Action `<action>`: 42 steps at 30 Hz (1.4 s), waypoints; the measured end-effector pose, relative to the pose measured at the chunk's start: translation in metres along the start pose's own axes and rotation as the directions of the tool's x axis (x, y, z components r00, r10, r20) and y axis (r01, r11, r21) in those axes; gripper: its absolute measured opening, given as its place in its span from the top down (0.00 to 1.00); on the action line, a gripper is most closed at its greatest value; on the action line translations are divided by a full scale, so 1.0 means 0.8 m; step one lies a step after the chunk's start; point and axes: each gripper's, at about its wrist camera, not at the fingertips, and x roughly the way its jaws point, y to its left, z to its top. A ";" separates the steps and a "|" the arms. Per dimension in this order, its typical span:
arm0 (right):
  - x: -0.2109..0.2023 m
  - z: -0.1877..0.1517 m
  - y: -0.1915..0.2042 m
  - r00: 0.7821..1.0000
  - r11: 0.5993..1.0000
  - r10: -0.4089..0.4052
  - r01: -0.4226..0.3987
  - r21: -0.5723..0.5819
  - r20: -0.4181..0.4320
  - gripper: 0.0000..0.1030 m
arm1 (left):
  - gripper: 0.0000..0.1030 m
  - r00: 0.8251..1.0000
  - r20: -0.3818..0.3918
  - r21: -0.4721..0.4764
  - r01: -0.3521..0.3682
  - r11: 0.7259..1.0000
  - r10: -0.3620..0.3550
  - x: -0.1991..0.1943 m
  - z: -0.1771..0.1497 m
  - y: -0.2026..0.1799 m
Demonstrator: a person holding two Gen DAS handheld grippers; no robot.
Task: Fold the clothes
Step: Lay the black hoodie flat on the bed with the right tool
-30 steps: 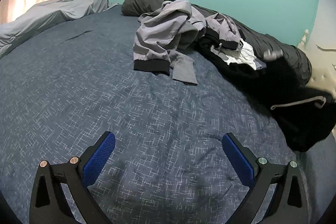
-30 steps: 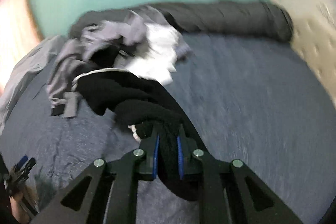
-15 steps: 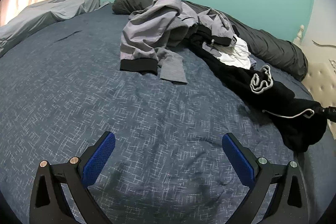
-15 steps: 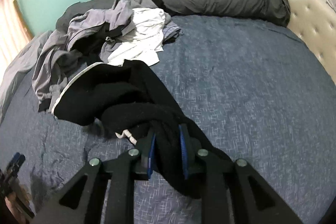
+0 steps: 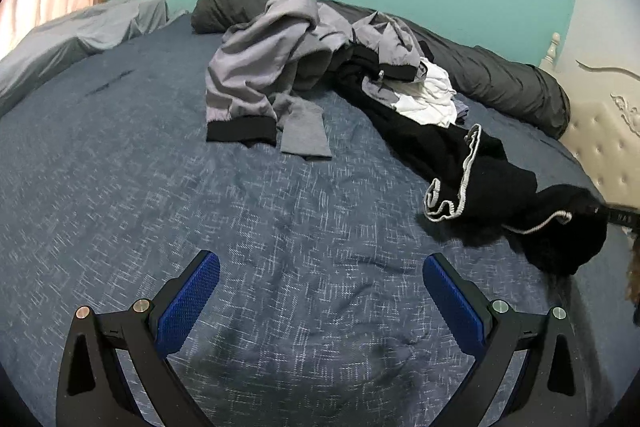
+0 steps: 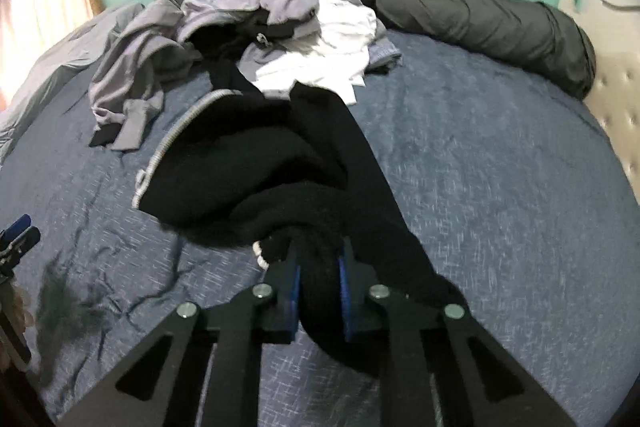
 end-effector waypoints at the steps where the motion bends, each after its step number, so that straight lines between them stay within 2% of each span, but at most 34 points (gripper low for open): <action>1: -0.010 0.004 0.003 1.000 1.000 0.012 -0.012 -0.006 0.016 0.88 | 0.00 1.000 0.005 0.002 0.002 1.000 -0.002 -0.006 0.002 -0.001; 9: -0.134 0.057 0.039 0.981 0.993 0.093 -0.078 -0.090 0.171 0.89 | 0.00 0.996 0.080 0.020 0.025 0.999 -0.026 -0.085 0.032 -0.009; 19: -0.303 0.108 0.089 0.926 0.982 0.156 -0.107 -0.158 0.344 0.90 | 0.00 0.986 0.151 0.042 0.068 0.997 -0.074 -0.198 0.090 -0.013; 24: -0.355 0.111 0.088 0.906 0.975 0.203 -0.152 -0.162 0.371 0.90 | 0.00 0.983 0.130 0.101 0.116 0.988 -0.128 -0.217 0.094 -0.034; 29: -0.324 0.073 0.062 0.935 0.975 0.211 -0.182 -0.125 0.284 0.90 | 0.00 0.979 0.054 0.117 0.187 0.975 -0.194 -0.197 0.075 -0.056; 36: -0.224 -0.003 0.018 0.967 0.979 0.202 -0.201 -0.026 0.153 0.89 | 0.00 0.986 -0.037 0.162 0.166 0.973 -0.162 -0.134 0.040 -0.101; 38: -0.201 -0.020 0.007 0.970 0.979 0.203 -0.204 -0.005 0.131 0.89 | 0.00 0.983 -0.071 0.175 0.182 0.968 -0.172 -0.112 0.030 -0.116; 42: -0.162 -0.044 -0.018 0.977 0.979 0.193 -0.198 0.046 0.094 0.89 | 0.00 0.958 -0.151 0.221 0.275 0.936 -0.246 -0.070 0.007 -0.155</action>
